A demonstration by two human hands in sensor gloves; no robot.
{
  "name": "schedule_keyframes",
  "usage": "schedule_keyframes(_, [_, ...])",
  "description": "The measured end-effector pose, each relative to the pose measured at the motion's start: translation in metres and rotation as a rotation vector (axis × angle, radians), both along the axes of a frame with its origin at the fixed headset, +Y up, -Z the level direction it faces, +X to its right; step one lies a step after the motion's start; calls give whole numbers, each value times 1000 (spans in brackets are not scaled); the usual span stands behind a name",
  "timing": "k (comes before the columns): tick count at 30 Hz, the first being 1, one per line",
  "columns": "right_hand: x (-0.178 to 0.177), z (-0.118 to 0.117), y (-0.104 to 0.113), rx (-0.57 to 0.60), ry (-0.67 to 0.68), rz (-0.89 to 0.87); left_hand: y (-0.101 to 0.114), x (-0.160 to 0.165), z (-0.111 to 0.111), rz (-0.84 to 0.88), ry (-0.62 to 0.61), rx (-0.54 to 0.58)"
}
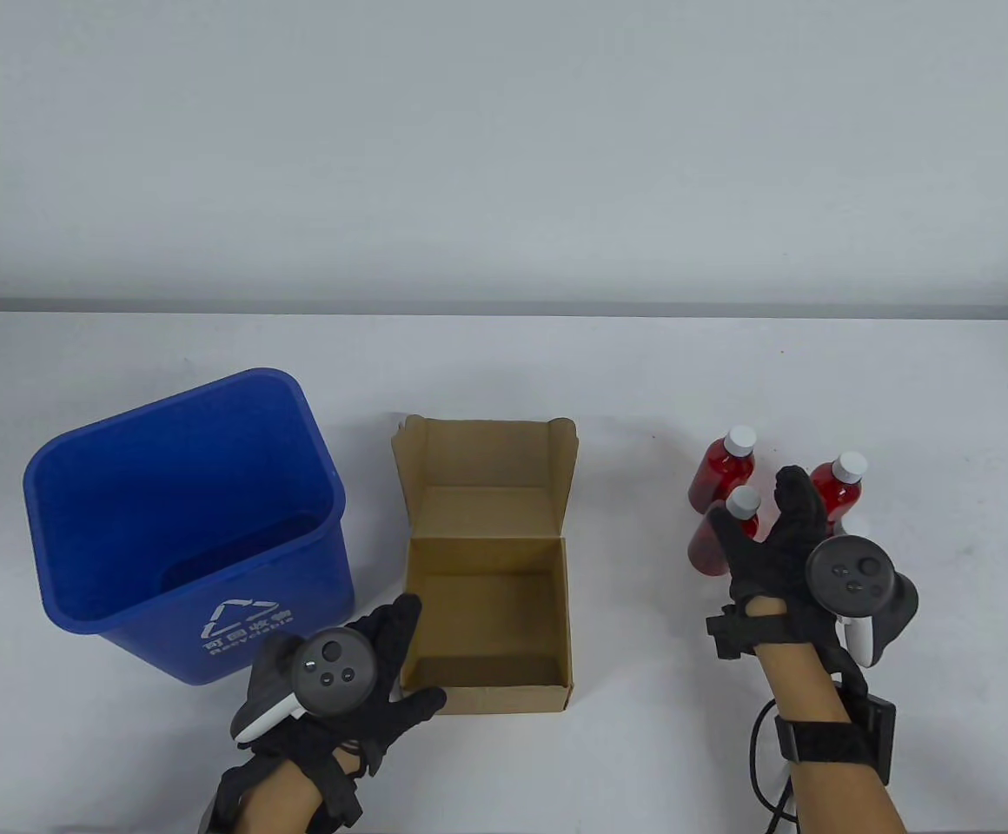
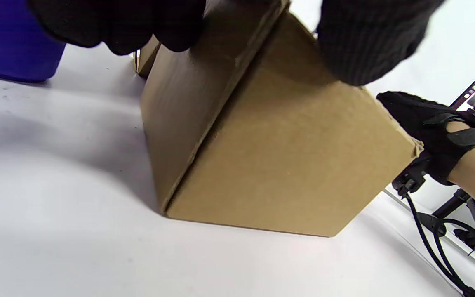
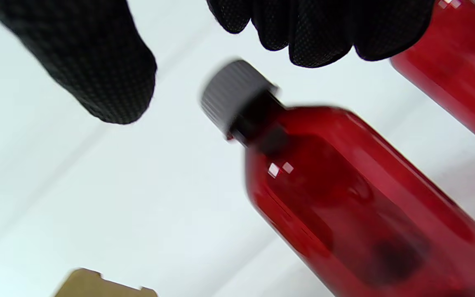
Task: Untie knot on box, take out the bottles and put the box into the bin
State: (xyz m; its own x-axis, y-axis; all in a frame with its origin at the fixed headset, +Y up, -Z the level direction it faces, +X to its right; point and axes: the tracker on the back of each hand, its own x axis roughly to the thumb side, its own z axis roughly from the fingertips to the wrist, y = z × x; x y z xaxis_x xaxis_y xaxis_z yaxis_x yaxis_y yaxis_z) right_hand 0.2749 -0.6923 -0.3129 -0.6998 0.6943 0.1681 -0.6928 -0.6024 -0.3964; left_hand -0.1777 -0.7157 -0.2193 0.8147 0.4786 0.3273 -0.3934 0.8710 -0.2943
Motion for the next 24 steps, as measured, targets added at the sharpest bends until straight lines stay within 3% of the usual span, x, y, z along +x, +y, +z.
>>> schedule_keyframes(5, [-20, 18, 21, 91, 67, 69, 4, -1, 2, 17, 7, 30])
schedule_keyframes(10, [-62, 34, 34, 130, 196, 180, 7, -3, 2, 30, 14, 50])
schedule_keyframes(18, [-133, 59, 11, 31, 460, 303, 10, 3, 5, 18, -1, 82])
schedule_keyframes(24, [-158, 76, -1, -26, 553, 381, 11, 4, 6, 15, 9, 108])
